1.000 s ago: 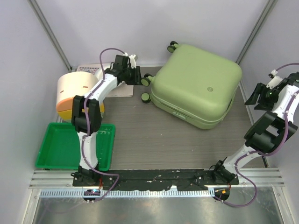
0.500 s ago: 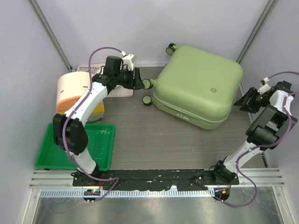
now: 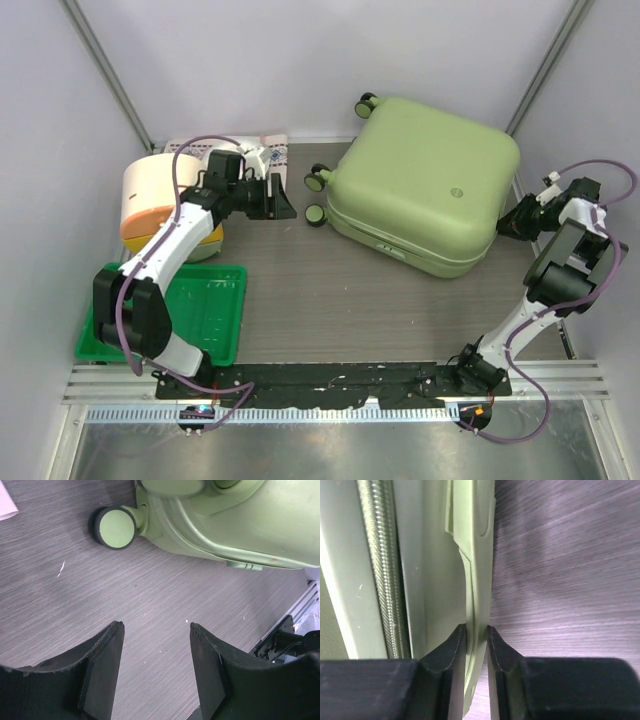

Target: Open, take out, and arrange the luggage

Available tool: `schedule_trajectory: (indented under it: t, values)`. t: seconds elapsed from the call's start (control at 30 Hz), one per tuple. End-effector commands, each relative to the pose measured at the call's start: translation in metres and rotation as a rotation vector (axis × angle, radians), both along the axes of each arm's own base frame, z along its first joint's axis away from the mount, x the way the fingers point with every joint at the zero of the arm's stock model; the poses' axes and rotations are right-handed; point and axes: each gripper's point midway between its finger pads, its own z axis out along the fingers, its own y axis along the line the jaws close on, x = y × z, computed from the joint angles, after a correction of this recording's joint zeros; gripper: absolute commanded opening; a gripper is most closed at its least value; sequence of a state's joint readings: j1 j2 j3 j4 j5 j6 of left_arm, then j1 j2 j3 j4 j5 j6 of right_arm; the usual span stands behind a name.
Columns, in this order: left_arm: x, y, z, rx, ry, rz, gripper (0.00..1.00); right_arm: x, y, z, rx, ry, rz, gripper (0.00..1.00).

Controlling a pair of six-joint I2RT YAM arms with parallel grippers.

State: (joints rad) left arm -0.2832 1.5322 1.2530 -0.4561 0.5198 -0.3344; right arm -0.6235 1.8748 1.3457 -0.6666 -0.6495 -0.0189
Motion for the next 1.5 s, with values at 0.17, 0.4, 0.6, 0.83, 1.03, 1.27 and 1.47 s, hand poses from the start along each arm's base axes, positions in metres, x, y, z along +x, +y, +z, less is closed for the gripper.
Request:
schedule_trajectory:
  t: [0.17, 0.4, 0.6, 0.83, 1.03, 1.27, 1.47]
  values:
    - [-0.015, -0.007, -0.008, -0.092, 0.061, 0.104, 0.59, -0.080, 0.073, 0.012, 0.113, 0.026, 0.063, 0.01]
    - [-0.002, -0.022, -0.018, -0.100, 0.058, 0.149, 0.57, -0.093, 0.110, 0.100, 0.002, -0.108, 0.179, 0.66]
    - [0.007, -0.031, -0.013, -0.132, 0.070, 0.179, 0.57, -0.115, 0.104, 0.150, -0.190, -0.157, 0.325, 0.73]
    - [0.001, -0.055, -0.028, -0.075, 0.047, 0.142, 0.55, -0.049, 0.008, 0.235, -0.347, -0.371, 0.078, 0.68]
    - [0.016, -0.068, -0.031, -0.052, 0.028, 0.142, 0.53, 0.042, -0.043, 0.246, -0.426, -0.482, -0.009, 0.57]
    - [0.012, -0.068, -0.034, -0.020, 0.031, 0.098, 0.54, 0.121, -0.031, 0.190, -0.435, -0.464, 0.103, 0.51]
    - [0.033, -0.063, -0.033, 0.070, -0.028, 0.098, 0.53, 0.126, 0.012, 0.117, -0.329, -0.370, 0.301, 0.49]
